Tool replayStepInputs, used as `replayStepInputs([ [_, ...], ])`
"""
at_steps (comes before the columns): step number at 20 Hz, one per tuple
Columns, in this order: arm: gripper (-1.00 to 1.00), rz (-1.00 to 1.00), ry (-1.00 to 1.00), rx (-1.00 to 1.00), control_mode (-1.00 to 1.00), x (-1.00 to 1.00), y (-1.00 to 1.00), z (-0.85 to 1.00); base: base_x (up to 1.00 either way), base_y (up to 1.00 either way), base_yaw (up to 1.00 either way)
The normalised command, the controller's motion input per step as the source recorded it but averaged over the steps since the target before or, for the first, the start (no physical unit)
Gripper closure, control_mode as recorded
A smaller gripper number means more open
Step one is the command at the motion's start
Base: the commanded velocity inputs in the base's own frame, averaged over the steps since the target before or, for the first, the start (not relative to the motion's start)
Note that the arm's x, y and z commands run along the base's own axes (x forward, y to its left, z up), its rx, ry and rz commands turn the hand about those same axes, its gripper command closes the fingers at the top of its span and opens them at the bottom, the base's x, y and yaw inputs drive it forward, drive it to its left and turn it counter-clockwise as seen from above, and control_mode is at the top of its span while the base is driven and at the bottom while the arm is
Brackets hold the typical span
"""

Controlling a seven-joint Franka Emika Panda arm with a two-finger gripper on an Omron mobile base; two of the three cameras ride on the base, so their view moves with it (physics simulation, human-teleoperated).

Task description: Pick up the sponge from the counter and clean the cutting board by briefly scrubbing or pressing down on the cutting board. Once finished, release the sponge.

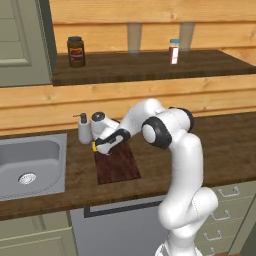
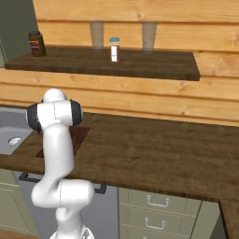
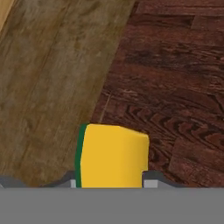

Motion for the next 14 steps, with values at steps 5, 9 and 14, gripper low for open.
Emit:
replayStepInputs([
  [5,1.0,0.0,-0.08,0.05,-1.0,-0.85,0.0,-0.8,0.0,0.0,0.0],
  [9,1.0,-0.03,-0.03,0.03,-1.0,-1.0,-0.19,-0.65,0.0,0.0,0.0],
  [14,1.0,-0.07,0.01,0.02,-1.0,-1.0,-0.18,-0.41,0.0,0.0,0.0],
])
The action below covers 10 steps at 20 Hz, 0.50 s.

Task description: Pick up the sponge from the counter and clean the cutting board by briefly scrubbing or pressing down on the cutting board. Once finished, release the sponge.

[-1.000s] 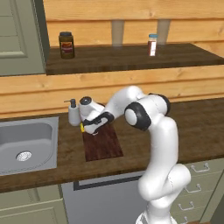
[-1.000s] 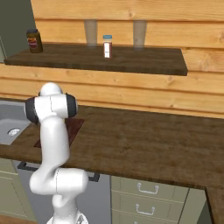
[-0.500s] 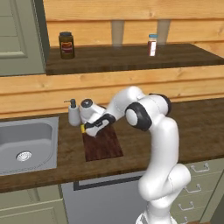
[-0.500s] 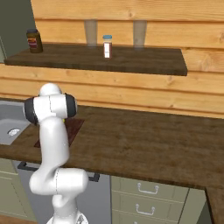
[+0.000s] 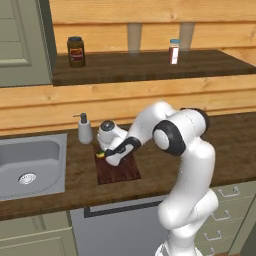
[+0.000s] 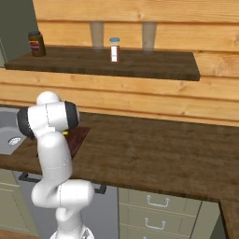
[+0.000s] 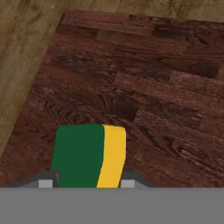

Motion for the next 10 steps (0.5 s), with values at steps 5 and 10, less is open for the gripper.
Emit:
replayStepInputs([
  [5,1.0,-0.07,0.2,0.0,-1.0,-0.97,-0.02,-0.04,0.0,0.0,0.0],
  [10,1.0,-0.06,0.26,0.0,-1.0,-0.96,0.0,-0.1,0.0,0.0,0.0],
])
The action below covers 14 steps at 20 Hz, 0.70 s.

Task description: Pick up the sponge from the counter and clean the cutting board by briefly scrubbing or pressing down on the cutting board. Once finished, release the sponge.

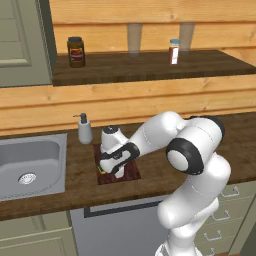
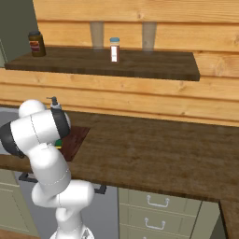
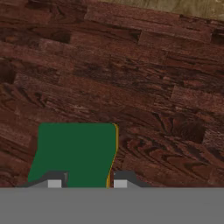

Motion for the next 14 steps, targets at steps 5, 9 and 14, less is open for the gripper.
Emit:
replayStepInputs([
  [5,1.0,-0.04,0.23,0.0,-1.0,-0.99,-0.01,-0.37,0.0,0.0,0.0],
  [9,1.0,-0.02,0.13,0.0,-1.0,-1.0,-0.08,-0.67,0.0,0.0,0.0],
  [14,1.0,-0.01,0.08,0.0,-1.0,-1.0,-0.21,-0.66,0.0,0.0,0.0],
])
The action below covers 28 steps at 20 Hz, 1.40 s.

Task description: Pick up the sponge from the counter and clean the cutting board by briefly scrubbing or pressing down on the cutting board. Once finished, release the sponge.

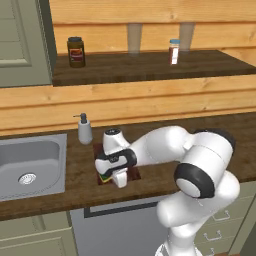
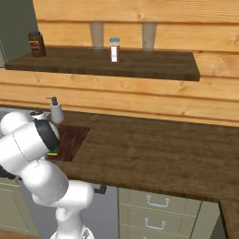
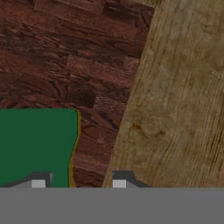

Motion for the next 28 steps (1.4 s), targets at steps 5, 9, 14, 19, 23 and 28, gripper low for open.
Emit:
replayStepInputs([
  [5,1.0,0.0,0.08,0.0,-1.0,-1.0,-0.31,-0.68,0.0,0.0,0.0],
  [9,1.0,0.0,0.07,0.0,-1.0,-1.0,-0.36,-0.67,0.0,0.0,0.0],
  [14,1.0,0.0,0.07,0.0,-1.0,-1.0,-0.32,-0.65,0.0,0.0,0.0],
  [19,1.0,0.0,0.03,0.0,-1.0,-1.0,-0.31,-0.37,0.0,0.0,0.0],
  [23,1.0,-0.02,0.0,0.0,-1.0,-0.91,-0.39,0.28,0.0,0.0,0.0],
  [28,1.0,-0.08,0.0,0.0,-1.0,-0.66,-0.28,0.85,0.0,0.0,0.0],
])
